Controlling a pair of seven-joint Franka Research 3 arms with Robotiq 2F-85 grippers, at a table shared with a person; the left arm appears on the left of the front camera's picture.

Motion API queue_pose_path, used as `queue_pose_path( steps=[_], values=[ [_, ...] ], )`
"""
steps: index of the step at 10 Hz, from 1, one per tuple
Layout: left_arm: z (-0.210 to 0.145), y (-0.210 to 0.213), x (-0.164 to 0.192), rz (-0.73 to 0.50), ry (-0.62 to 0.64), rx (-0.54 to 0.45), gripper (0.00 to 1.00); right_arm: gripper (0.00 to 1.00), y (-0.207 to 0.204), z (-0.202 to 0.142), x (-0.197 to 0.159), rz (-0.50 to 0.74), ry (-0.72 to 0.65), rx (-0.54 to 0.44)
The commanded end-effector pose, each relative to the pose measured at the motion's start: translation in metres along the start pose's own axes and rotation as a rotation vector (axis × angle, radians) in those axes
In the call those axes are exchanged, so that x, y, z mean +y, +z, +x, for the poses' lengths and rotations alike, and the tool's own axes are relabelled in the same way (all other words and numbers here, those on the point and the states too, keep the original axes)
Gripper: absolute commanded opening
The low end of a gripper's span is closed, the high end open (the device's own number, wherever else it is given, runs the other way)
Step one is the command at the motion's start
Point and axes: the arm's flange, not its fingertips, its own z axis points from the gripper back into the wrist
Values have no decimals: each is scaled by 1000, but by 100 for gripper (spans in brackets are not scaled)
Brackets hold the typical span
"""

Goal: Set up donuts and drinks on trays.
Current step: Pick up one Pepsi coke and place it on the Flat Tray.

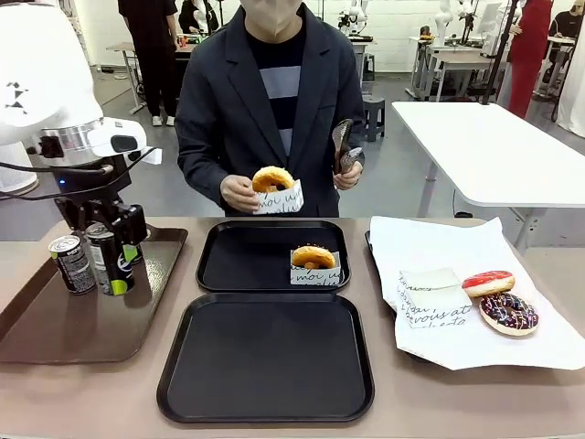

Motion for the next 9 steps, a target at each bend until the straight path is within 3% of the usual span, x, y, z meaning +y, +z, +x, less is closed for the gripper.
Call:
queue_pose_path(
  steps=[1, 3, 4, 7, 9],
  values=[
    [41, -6, -7, 22, 44, -36, 59, 100, 0, 0, 1, 9, 4, -3],
    [65, -21, -20, -18, 38, -19, 59, 100, 0, 0, 1, 9, 4, -3],
    [59, -22, -18, -9, 32, -1, 59, 100, 0, 0, 1, 9, 4, -3],
    [-32, 4, 7, -60, -50, 57, 59, 100, 0, 0, 1, 9, 4, -3],
    [-65, 21, 2, -7, -81, -10, 59, 100, 0, 0, 1, 9, 4, -3]
  ],
)
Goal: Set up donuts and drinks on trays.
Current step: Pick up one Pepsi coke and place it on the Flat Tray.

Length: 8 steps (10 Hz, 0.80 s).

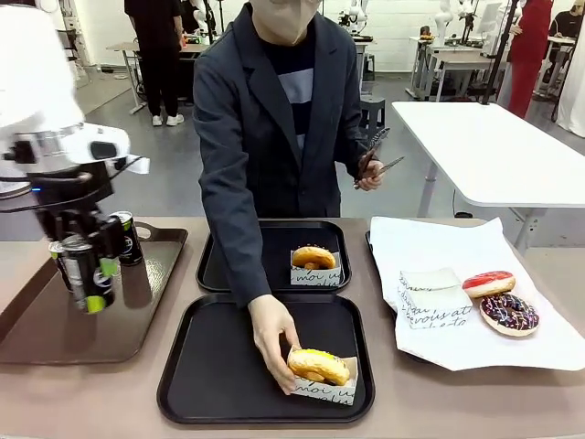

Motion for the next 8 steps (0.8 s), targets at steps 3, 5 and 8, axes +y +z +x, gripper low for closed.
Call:
queue_pose_path(
  steps=[3, 5, 8],
  values=[
    [-3, 3, -8, 20, -48, -14, 59, 100, 0, 0, 1, 9, 4, -3],
    [2, 6, -7, 32, -28, -34, 59, 100, 0, 0, 1, 9, 4, -3],
    [74, -1, -19, 19, 23, -88, 59, 100, 0, 0, 1, 9, 4, -3]
  ],
)
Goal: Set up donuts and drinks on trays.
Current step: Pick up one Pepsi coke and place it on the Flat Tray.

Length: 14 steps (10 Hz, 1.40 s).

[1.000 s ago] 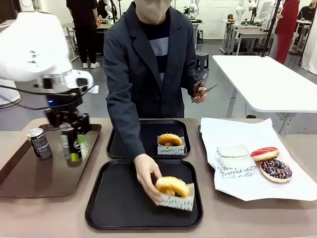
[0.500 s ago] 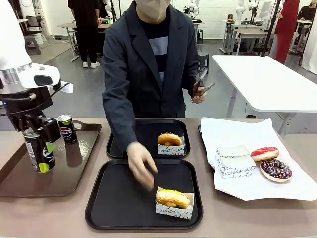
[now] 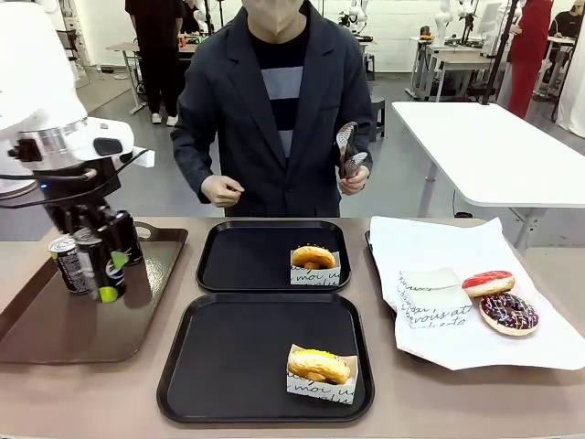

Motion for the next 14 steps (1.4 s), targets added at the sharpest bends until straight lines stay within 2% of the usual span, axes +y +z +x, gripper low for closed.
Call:
queue_pose_path(
  steps=[1, 4, 7, 9, 12, 14],
  values=[
    [70, -8, -17, 50, 50, -43, 59, 100, 0, 0, 1, 9, 4, -2],
    [149, -34, -44, 127, 43, -57, 59, 100, 0, 0, 1, 9, 4, -2],
    [189, -63, -67, 127, 51, -88, 59, 100, 0, 0, 1, 9, 4, -2],
    [194, -85, -74, 121, 43, -109, 59, 100, 0, 0, 1, 9, 4, -2],
    [182, -111, -81, 95, 15, -160, 59, 100, 0, 0, 1, 9, 4, -2],
    [181, -124, -83, 78, 10, -142, 59, 100, 0, 0, 1, 9, 4, -2]
  ],
)
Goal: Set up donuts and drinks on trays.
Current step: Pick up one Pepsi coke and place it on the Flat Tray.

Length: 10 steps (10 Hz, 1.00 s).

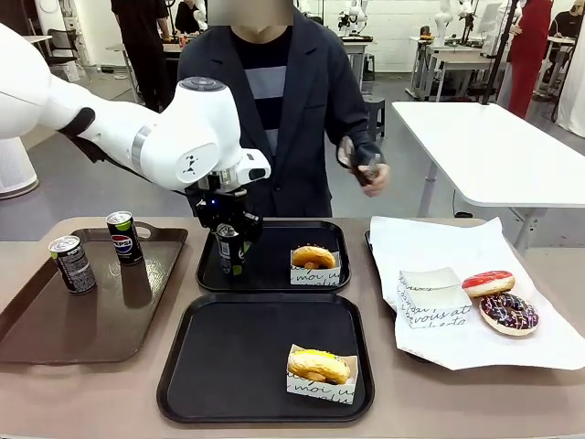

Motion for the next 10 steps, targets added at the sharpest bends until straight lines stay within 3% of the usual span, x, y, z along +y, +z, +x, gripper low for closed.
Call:
queue_pose_path(
  steps=[1, 3, 4, 7, 8, 9, 10],
  values=[
    [-3, -5, 0, 10, 13, -17, 59, 100, 0, 0, 1, 9, 3, -2],
    [-2, -6, 1, 2, 17, -14, 59, 100, 0, 0, 1, 9, 3, -2],
    [-2, -5, 0, -2, 16, -8, 99, 100, 0, 0, 1, 9, 3, -2],
    [-3, 10, -2, -19, 14, -14, 100, 100, 0, 0, 1, 9, 3, -2],
    [-4, 15, -1, -18, 22, -20, 92, 100, 0, 0, 1, 9, 3, -2],
    [-6, 20, -1, -13, 49, -11, 100, 100, 0, 0, 1, 9, 3, -2],
    [-8, 25, -4, -13, 59, -9, 100, 100, 0, 0, 1, 9, 3, -2]
  ],
)
